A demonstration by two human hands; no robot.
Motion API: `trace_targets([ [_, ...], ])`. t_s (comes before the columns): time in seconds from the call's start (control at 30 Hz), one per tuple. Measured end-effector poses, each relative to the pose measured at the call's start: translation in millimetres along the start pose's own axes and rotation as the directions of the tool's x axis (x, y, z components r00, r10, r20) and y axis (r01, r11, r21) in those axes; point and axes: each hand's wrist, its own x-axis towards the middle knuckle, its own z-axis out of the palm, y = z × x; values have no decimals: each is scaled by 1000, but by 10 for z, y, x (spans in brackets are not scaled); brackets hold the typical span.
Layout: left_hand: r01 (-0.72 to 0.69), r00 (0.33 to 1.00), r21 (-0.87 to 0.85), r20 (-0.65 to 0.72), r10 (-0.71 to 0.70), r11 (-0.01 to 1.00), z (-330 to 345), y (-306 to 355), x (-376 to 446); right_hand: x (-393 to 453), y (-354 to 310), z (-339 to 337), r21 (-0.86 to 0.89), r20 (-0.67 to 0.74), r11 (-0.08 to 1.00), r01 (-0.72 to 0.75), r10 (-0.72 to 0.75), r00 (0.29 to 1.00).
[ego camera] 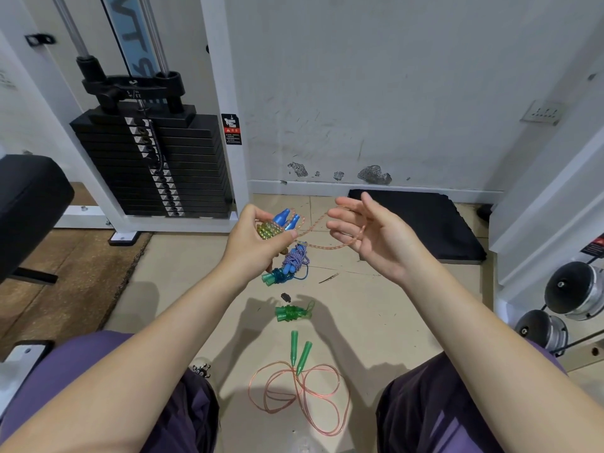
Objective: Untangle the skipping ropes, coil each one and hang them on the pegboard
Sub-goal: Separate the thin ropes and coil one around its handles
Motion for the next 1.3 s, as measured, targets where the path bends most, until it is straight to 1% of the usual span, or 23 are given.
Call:
trace_targets([
  [0.03, 6, 1000, -14, -28, -7, 1000, -4, 2, 5, -5, -3, -16, -38, -6, 999, 17, -17, 1000],
  [0.1, 6, 994, -50, -104, -11, 999, -27, 9, 22, -26, -5, -49, -196, -11, 980, 31, -34, 999],
  [0.17, -15, 986, -78, -164, 2, 997, -63, 16, 45, -47, -19, -82, -409, -29, 913, 7, -20, 999],
  [0.23, -39, 983, -79, -182, 24, 996, -77, 17, 51, -53, -32, -88, -555, -56, 832, 0, -38, 998],
  [0.37, -38, 988, -40, -153, 32, 998, -38, 2, 25, -30, -21, -52, -627, -156, 778, 35, -169, 973],
  [0.43, -32, 987, -37, -160, 26, 999, -43, 5, 33, -27, -31, -56, -656, -199, 754, 38, -222, 954],
  [0.47, -28, 986, -40, -166, 21, 999, -56, 11, 39, -35, -50, -60, -628, -213, 777, 37, -218, 953],
  [0.5, -21, 986, -43, -164, 13, 999, -65, 17, 46, -46, -68, -60, -542, -204, 839, 47, -186, 961],
  [0.57, 0, 994, -30, -113, -3, 1000, -53, 17, 40, -74, -98, -18, -229, -117, 970, 77, -106, 987],
  [0.6, 15, 998, -20, -62, -17, 1000, -25, 8, 30, -86, -110, 6, -73, -63, 993, 89, -93, 994],
  [0.63, 35, 999, -9, -5, -35, 999, 12, -4, 19, -92, -116, 26, 27, -16, 995, 92, -91, 996],
  [0.67, 55, 998, 4, 43, -55, 998, 46, -14, 10, -97, -117, 41, 85, 30, 992, 93, -96, 995],
  [0.7, 70, 995, 14, 76, -71, 997, 74, -20, 3, -98, -115, 47, 107, 74, 990, 94, -102, 992],
  [0.77, 89, 991, 8, 101, -89, 996, 96, -15, -2, -102, -118, 59, 105, 140, 990, 96, -110, 984],
  [0.8, 93, 990, 3, 102, -93, 996, 93, -7, -1, -107, -119, 62, 99, 148, 990, 96, -110, 983],
  [0.83, 93, 991, 0, 98, -93, 996, 88, -1, 2, -108, -120, 60, 92, 137, 991, 96, -108, 985],
  [0.9, 87, 993, 2, 85, -87, 996, 76, 4, 1, -111, -114, 54, 58, 71, 993, 105, -109, 992],
  [1.0, 66, 994, 22, 85, -68, 998, 83, -7, -7, -110, -95, 59, -54, -1, 991, 124, -124, 992],
  [1.2, 46, 996, 52, 79, -50, 998, 81, -26, -8, -111, -58, 112, -111, -20, 986, 128, -131, 991],
  [1.3, 38, 995, 62, 88, -44, 997, 78, -36, -13, -107, -50, 113, -151, -69, 980, 126, -138, 988],
])
